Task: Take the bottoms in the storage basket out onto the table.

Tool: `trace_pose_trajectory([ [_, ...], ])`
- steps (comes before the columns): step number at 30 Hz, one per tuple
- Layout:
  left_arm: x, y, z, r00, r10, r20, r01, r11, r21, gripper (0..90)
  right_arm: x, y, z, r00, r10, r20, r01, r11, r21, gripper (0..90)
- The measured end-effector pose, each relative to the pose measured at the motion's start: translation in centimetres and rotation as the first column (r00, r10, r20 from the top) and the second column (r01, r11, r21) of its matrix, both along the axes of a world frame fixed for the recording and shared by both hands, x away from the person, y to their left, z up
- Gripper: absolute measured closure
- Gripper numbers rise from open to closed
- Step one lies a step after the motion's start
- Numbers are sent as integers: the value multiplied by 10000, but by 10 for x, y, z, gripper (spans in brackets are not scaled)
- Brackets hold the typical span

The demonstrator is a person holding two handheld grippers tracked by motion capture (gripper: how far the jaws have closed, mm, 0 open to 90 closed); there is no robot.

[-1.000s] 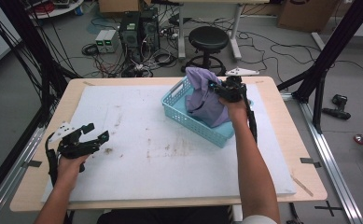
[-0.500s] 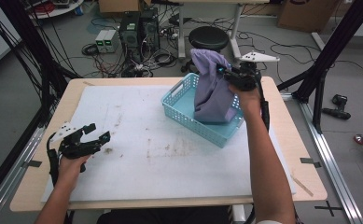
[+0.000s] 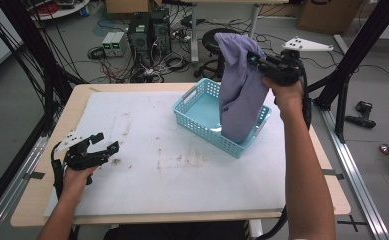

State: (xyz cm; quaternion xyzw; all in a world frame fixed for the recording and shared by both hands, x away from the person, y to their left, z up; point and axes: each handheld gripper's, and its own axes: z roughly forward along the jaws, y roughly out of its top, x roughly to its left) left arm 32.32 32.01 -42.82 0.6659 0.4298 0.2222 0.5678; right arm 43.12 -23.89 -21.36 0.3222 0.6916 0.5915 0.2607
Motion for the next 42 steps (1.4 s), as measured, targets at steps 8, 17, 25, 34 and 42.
trace_pose_trajectory([
  [8, 1, 0, -1, 10000, -38, -37, 38, 10000, 21, 194, -16, -15, 26, 9985, -31, 549, 31, 10000, 9, 810],
  [17, 1, 0, -1, 10000, -9, -12, 9, 10000, 27, 194, -58, -48, 52, 9884, -607, 1394, 582, 9981, 218, 810],
  [25, 1, 0, 0, 10000, 2, 6, -3, 10000, 91, 194, -99, -80, 16, 9883, -1113, 1041, 1108, 9938, 104, 807],
  [34, 0, -3, 0, 10000, -8, 21, 8, 10000, 52, 194, -117, -115, -108, 9683, -2154, -1265, 2175, 9760, 29, 801],
  [42, 0, -3, 0, 10000, -39, 23, 39, 10000, 85, 194, -120, -118, -193, 9059, -2842, -3140, 2486, 9571, -1492, 777],
])
